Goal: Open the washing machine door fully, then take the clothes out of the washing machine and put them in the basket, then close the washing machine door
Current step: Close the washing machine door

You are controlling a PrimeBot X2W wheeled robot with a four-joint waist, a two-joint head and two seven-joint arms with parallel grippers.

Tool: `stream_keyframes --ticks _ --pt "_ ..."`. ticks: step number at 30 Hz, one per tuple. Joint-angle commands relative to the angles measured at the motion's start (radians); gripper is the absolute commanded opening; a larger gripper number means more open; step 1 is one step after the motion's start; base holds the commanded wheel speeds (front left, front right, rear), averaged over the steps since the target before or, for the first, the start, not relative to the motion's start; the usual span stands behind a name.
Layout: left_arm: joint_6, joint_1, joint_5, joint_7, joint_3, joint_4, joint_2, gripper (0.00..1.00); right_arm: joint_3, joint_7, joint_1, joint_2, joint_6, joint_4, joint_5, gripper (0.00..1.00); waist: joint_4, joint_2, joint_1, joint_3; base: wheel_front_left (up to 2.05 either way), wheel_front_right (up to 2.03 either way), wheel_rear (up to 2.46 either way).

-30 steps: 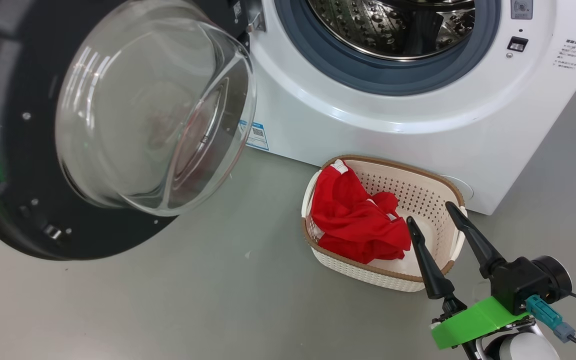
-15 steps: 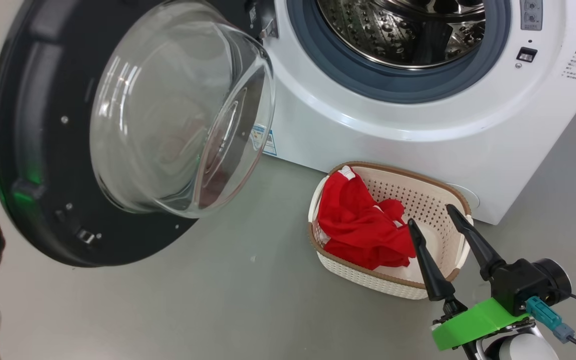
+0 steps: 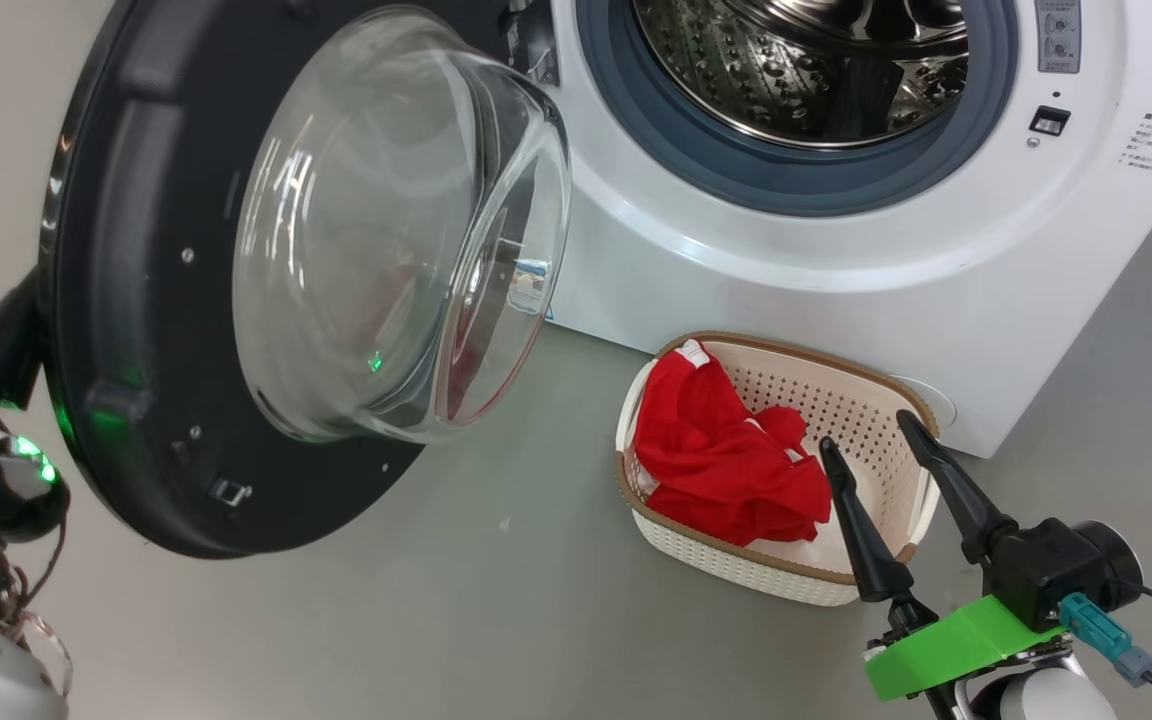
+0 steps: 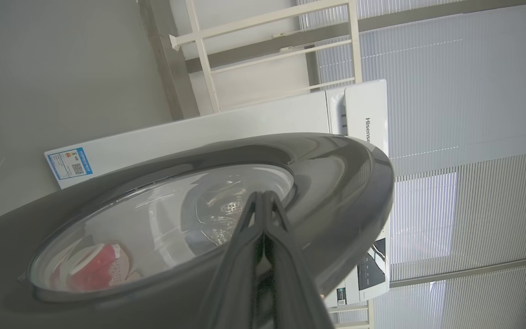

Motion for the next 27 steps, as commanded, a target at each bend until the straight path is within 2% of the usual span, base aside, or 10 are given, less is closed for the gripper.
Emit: stream_keyframes --ticks 1,11,19,27 --pt "0.012 0.039 -0.014 0.023 0.002 -0.060 0.011 0.00 0.021 -0.009 -0.017 -0.001 0.005 -0.022 0.009 1.00 -0.003 -0.0001 0.0000 0.000 0.00 0.00 0.00" --pt "0.067 0.126 -0.097 0.065 -0.051 -0.235 -0.021 0.00 0.019 -0.015 -0.009 -0.001 0.005 -0.010 0.023 1.00 -0.026 -0.0001 0.0000 -0.010 0.00 0.00 0.00" --pt "0.103 0.205 -0.237 0.027 -0.206 -0.328 -0.021 0.00 0.020 -0.021 -0.005 -0.001 0.005 -0.003 0.038 1.00 -0.055 -0.0001 0.0000 -0.019 0.00 0.00 0.00" --pt "0.143 0.284 -0.333 -0.038 -0.338 -0.446 -0.021 0.00 0.020 -0.025 -0.008 -0.001 0.005 0.001 0.041 1.00 -0.090 -0.0001 0.0000 -0.012 0.00 0.00 0.00"
